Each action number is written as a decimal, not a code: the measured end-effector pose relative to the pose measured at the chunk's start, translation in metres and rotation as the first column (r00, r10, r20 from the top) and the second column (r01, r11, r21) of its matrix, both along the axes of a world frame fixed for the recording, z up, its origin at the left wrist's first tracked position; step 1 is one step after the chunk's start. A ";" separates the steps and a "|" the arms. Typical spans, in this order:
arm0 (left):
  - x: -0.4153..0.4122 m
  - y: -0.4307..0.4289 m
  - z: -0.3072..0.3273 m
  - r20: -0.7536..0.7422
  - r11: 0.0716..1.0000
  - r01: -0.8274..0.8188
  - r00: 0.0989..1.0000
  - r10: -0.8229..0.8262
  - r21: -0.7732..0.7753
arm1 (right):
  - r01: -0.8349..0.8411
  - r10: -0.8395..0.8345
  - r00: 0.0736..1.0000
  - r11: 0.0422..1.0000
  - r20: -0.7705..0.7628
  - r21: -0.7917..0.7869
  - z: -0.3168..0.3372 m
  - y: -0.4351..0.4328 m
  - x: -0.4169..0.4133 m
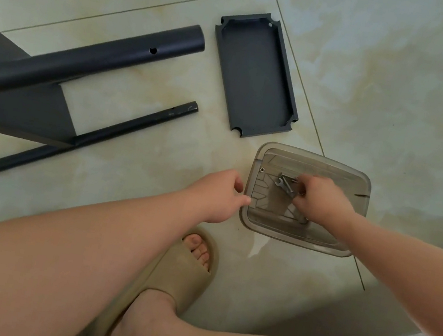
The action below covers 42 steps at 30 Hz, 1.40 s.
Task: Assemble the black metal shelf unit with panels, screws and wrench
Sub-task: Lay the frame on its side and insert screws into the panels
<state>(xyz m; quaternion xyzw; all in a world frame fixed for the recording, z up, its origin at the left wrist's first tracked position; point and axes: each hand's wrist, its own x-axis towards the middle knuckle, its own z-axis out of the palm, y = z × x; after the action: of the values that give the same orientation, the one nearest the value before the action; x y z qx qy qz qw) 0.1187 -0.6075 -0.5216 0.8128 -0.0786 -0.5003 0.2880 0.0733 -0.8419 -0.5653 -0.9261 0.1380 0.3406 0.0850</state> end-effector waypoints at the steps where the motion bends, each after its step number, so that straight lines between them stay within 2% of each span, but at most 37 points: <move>1: 0.001 0.003 0.004 0.007 0.999 0.027 1.000 -0.027 0.023 | 0.054 -0.055 0.998 0.998 0.016 0.030 0.008 0.001 0.001; 7: 0.022 0.030 0.059 0.022 0.975 0.187 0.981 -0.191 0.122 | 0.179 -0.189 0.979 0.977 0.075 0.116 0.073 0.013 0.021; 10: 0.042 0.050 0.101 0.105 0.975 0.171 0.977 -0.187 0.143 | 0.241 -0.286 0.945 0.937 0.160 0.254 0.125 0.038 0.038; 13: 0.060 0.080 0.142 0.216 0.980 0.125 0.964 -0.157 0.156 | 0.211 -0.338 0.895 0.896 0.291 0.392 0.181 0.071 0.052; 16: 0.074 0.118 0.186 0.260 0.997 0.025 0.965 -0.044 0.077 | 0.175 -0.417 0.830 0.825 0.370 0.537 0.233 0.115 0.064; 19: 0.077 0.162 0.225 0.177 0.974 -0.217 0.958 0.226 -0.065 | 0.112 -0.470 0.785 0.749 0.404 0.653 0.279 0.169 0.069; 21: 0.074 0.194 0.243 0.020 0.886 -0.437 0.895 0.445 -0.157 | 0.062 -0.480 0.772 0.708 0.416 0.703 0.304 0.210 0.068; 23: 0.070 0.225 0.255 -0.214 0.732 -0.635 0.772 0.598 -0.246 | 0.001 -0.462 0.768 0.694 0.444 0.720 0.321 0.250 0.066; 25: 0.065 0.252 0.263 -0.418 0.567 -0.771 0.635 0.650 -0.290 | -0.056 -0.412 0.767 0.721 0.493 0.690 0.329 0.288 0.064; 27: 0.061 0.273 0.269 -0.536 0.446 -0.839 0.543 0.647 -0.312 | -0.111 -0.363 0.767 0.737 0.529 0.667 0.332 0.323 0.064; 29: 0.059 0.291 0.269 -0.598 0.371 -0.870 0.493 0.632 -0.325 | -0.153 -0.313 0.775 0.750 0.549 0.644 0.333 0.354 0.065; 33: 0.059 0.318 0.266 -0.669 0.314 -0.895 0.446 0.595 -0.318 | -0.216 -0.223 0.787 0.774 0.576 0.595 0.335 0.398 0.079; 38: 0.072 0.351 0.253 -0.723 0.179 -0.946 0.321 0.612 -0.269 | -0.259 -0.147 0.815 0.774 0.561 0.579 0.330 0.427 0.107; 42: 0.085 0.379 0.233 -0.686 0.167 -0.963 0.268 0.677 -0.211 | -0.257 -0.081 0.840 0.812 0.537 0.524 0.314 0.425 0.128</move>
<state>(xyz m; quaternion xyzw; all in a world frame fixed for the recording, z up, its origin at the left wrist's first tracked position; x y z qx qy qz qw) 0.2041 -0.2285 -0.2889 0.4334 0.3048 -0.3615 0.7672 0.2015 -0.4173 -0.2515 -0.9189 -0.0458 0.0974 0.3795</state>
